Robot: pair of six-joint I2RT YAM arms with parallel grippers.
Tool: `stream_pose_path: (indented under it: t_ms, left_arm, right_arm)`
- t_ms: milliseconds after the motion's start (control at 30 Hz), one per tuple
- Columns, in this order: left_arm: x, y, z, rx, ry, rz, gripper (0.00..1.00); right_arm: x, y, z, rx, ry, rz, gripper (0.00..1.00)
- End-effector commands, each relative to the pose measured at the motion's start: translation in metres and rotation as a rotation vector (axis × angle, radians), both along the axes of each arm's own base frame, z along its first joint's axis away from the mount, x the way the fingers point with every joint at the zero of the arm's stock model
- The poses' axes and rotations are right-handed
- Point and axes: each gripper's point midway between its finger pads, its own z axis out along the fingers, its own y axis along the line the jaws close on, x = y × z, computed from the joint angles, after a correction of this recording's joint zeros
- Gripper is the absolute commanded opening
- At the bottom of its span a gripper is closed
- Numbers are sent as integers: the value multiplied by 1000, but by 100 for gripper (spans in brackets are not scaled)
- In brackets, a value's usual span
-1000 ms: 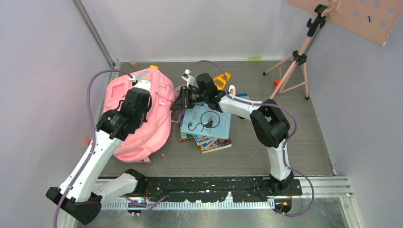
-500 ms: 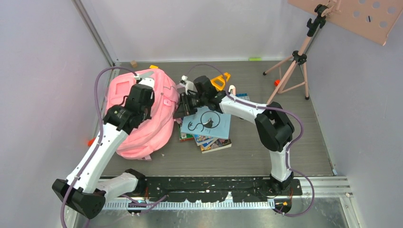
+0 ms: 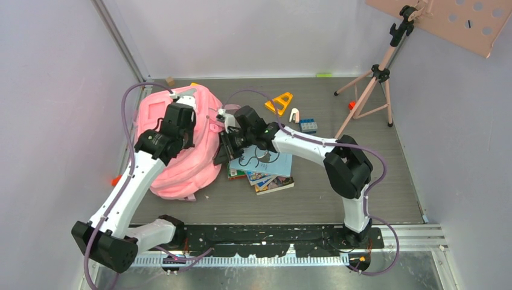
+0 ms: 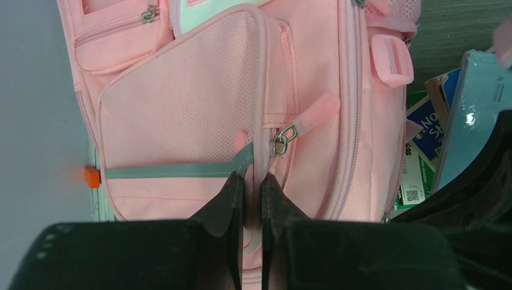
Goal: Pack the student bag
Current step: Unzip the student bag at the center of the board.
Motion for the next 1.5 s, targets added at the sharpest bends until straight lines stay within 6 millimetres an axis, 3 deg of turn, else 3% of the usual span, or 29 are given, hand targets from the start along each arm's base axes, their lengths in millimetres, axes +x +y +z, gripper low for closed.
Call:
stream_pose_path:
  t_ms: [0, 200, 367, 433, 500, 633, 867, 1067, 1267, 1467]
  left_arm:
    - [34, -11, 32, -112, -175, 31, 0]
    - [42, -13, 29, -155, -181, 38, 0]
    - [41, -16, 28, -191, -177, 26, 0]
    - [38, -17, 28, -197, -174, 18, 0]
    - [34, -16, 30, -199, -172, 13, 0]
    - [30, -14, 31, -200, -174, 14, 0]
    - [29, -13, 33, -207, -178, 16, 0]
    - [30, -13, 38, -211, -186, 16, 0]
    - [32, -14, 41, -222, -191, 20, 0]
    - [33, -13, 42, -222, -192, 24, 0]
  right_arm:
    - [-25, 14, 51, 90, -85, 46, 1]
    - [-41, 30, 65, 130, -149, 16, 1]
    - [-25, 29, 80, 170, -196, -110, 1]
    - [-17, 23, 84, 163, -226, -171, 6]
    - [-7, 11, 83, 139, -268, -241, 21]
    - [1, -7, 96, 126, -338, -317, 37]
    - [2, -19, 65, 27, -345, -330, 57]
    - [-7, -6, 48, 17, -340, -214, 62]
    - [-1, 6, 23, -19, -334, -194, 63]
    - [-2, 23, 10, -32, -355, -169, 63]
